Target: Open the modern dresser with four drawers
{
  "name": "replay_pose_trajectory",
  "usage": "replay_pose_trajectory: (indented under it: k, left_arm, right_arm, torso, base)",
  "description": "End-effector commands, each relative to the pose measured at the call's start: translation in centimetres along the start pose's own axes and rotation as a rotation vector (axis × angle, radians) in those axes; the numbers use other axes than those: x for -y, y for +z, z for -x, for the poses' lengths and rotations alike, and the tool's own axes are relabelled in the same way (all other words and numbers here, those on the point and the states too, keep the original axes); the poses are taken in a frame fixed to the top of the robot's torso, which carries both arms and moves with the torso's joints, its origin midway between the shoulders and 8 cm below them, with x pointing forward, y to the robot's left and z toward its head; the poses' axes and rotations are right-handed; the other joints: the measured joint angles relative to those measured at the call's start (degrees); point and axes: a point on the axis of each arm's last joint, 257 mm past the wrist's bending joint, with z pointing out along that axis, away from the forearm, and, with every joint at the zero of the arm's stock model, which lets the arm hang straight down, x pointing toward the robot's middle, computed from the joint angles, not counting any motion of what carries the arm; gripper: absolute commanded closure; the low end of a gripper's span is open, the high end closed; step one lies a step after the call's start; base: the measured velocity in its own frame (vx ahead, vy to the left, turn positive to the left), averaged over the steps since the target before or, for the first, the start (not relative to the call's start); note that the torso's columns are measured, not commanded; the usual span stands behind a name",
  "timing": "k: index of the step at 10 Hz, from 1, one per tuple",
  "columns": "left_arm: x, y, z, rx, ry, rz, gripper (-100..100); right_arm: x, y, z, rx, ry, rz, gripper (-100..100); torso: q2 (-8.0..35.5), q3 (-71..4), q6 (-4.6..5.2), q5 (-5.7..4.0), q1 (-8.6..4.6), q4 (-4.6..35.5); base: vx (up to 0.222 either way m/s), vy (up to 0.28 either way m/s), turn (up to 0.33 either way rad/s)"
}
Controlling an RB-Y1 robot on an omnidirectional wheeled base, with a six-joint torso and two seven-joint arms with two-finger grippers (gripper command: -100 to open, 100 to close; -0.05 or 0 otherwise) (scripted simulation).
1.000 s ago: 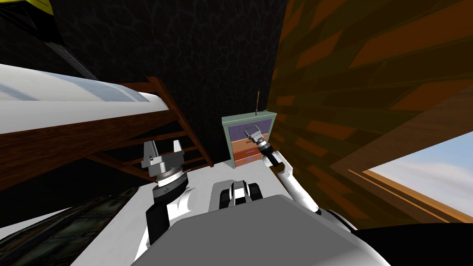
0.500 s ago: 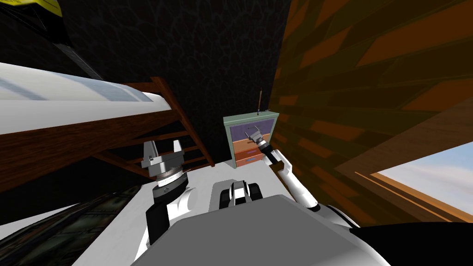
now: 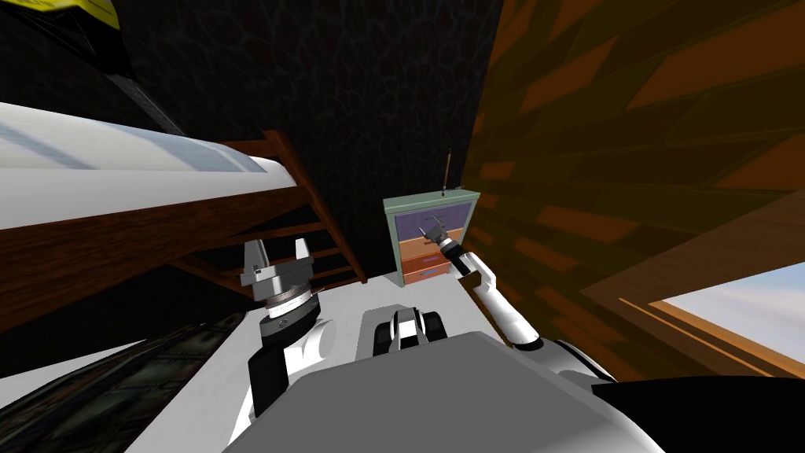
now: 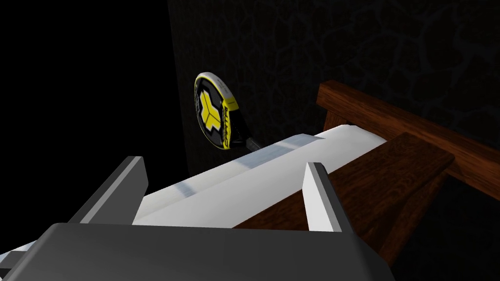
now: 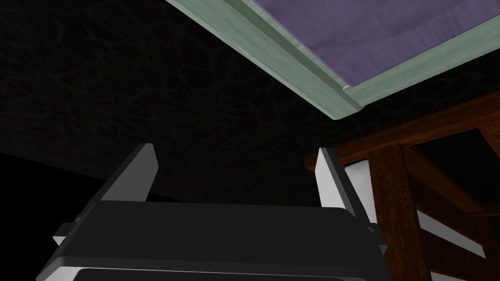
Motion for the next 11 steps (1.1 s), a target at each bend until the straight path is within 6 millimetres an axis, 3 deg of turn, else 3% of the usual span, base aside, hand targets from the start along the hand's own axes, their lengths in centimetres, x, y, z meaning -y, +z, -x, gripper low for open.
replay_pose_trajectory:
  k: [1, 2, 3, 4, 5, 8, 10, 11]
  left_arm:
    - [0.0, 0.0, 0.0, 0.0, 0.0, 0.0, 0]
    - [0.0, 0.0, 0.0, 0.0, 0.0, 0.0, 0]
    - [0.0, 0.0, 0.0, 0.0, 0.0, 0.0, 0]
    - [0.0, 0.0, 0.0, 0.0, 0.0, 0.0, 0]
    - [0.0, 0.0, 0.0, 0.0, 0.0, 0.0, 0]
    - [0.0, 0.0, 0.0, 0.0, 0.0, 0.0, 0]
    - [0.0, 0.0, 0.0, 0.0, 0.0, 0.0, 0]
    - [0.0, 0.0, 0.0, 0.0, 0.0, 0.0, 0]
  right_arm:
    - [0.4, 0.1, -2.9, -0.057, -0.154, 0.024, -100]
    - [0.4, 0.1, -2.9, -0.057, -0.168, 0.024, -100]
    - [0.7, 0.1, -4.6, -0.094, -0.253, 0.04, -100]
    - [0.7, 0.1, -4.6, -0.093, -0.265, 0.041, -100]
    - [1.0, 0.0, -6.4, -0.129, -0.344, 0.057, -100]
    - [1.5, -0.1, -8.0, -0.162, -0.449, 0.076, -100]
    - [2.7, -0.4, -11.0, -0.224, -0.611, 0.11, -100]
    - [2.7, -0.4, -11.0, -0.223, -0.617, 0.11, -100]
  torso:
    - [0.0, 0.0, 0.02, 0.0, -0.02, 0.0]
    - [0.0, 0.0, 0.0, 0.0, 0.01, 0.0]
    - [0.0, 0.0, 0.01, 0.0, -0.01, 0.0]
    - [-0.01, -0.01, 0.01, 0.0, -0.01, 0.0]
    - [0.0, 0.0, 0.01, -0.01, -0.02, 0.0]
    - [0.01, 0.0, 0.01, 0.0, 0.0, 0.0]
    - [0.01, 0.0, 0.0, -0.01, -0.02, 0.0]
    - [-0.03, -0.03, 0.0, 0.01, 0.02, 0.0]
  base:
    - [0.013, 0.03, 0.039]
    - [0.014, 0.025, 0.018]
    - [0.021, 0.029, 0.035]
    - [0.018, 0.019, 0.016]
    - [0.019, 0.023, 0.036]
    - [0.015, 0.022, 0.022]
    - [0.018, 0.024, 0.045]
    - [0.022, 0.025, 0.015]
